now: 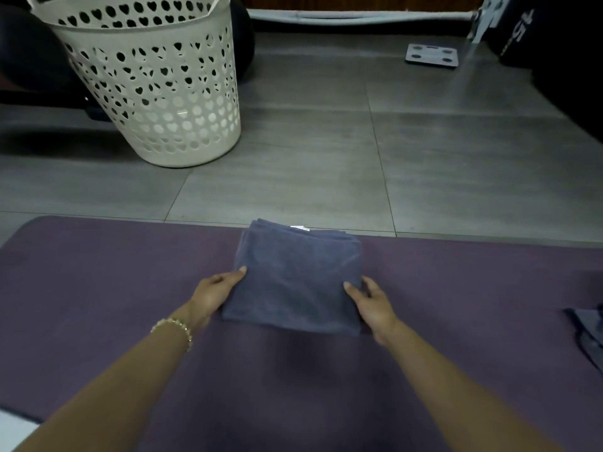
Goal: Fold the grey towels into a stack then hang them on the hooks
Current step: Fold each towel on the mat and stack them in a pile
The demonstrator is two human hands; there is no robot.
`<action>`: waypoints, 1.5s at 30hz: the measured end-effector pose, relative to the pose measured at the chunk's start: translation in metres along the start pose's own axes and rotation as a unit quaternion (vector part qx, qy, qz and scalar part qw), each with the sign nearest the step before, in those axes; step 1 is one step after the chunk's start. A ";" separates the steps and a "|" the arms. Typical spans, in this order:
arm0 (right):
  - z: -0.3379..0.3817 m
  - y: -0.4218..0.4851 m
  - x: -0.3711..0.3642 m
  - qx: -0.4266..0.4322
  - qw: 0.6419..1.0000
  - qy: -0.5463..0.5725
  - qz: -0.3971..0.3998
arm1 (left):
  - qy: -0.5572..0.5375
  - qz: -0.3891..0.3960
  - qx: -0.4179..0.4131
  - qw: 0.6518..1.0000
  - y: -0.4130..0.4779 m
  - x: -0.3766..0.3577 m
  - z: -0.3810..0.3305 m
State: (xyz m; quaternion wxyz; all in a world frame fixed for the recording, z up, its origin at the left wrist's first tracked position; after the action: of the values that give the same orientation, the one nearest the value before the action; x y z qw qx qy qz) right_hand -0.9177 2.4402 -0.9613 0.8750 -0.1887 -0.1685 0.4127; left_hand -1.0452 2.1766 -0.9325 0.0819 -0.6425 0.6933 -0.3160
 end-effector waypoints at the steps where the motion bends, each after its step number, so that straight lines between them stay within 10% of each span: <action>1: 0.005 0.000 0.000 0.027 0.999 -0.026 -0.004 | 0.007 0.022 0.010 1.000 0.000 -0.002 -0.005; 9: 0.078 -0.011 -0.001 0.237 0.971 -0.007 -0.031 | -0.109 0.109 -0.137 0.978 -0.013 -0.001 -0.055; 19: 0.019 0.013 -0.017 0.107 0.985 -0.132 -0.039 | 0.013 -0.002 -0.025 1.000 0.026 0.002 0.022; 25: 0.015 0.015 0.000 0.052 0.994 -0.092 -0.032 | 0.112 -0.118 -0.155 0.974 0.011 0.010 0.004; 33: 0.017 -0.011 0.120 0.090 0.964 -0.251 0.002 | 0.370 -0.065 -0.392 0.840 -0.059 -0.037 -0.030; 39: 0.036 -0.048 0.265 0.126 0.887 -0.442 -0.038 | 0.478 0.055 -0.426 0.766 -0.127 -0.157 -0.053; 45: 0.019 -0.083 0.418 0.073 0.887 -0.420 -0.178 | 0.518 0.149 -0.427 0.726 -0.208 -0.282 -0.041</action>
State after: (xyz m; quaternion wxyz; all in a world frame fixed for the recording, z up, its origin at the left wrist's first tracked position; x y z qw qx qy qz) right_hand -0.6204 2.7235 -0.8476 0.7924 0.0998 -0.5205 0.3020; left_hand -0.8463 2.4618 -0.8694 -0.5270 -0.2347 0.7762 -0.2543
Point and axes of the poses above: each hand's wrist, its own y-axis towards the middle knuckle, its own x-axis out of the back of the hand, z = x × y, the point moved 5 cm from there along y, towards the middle knuckle, and after that the axes turned 6 degrees about -z, right-handed, at the moved point
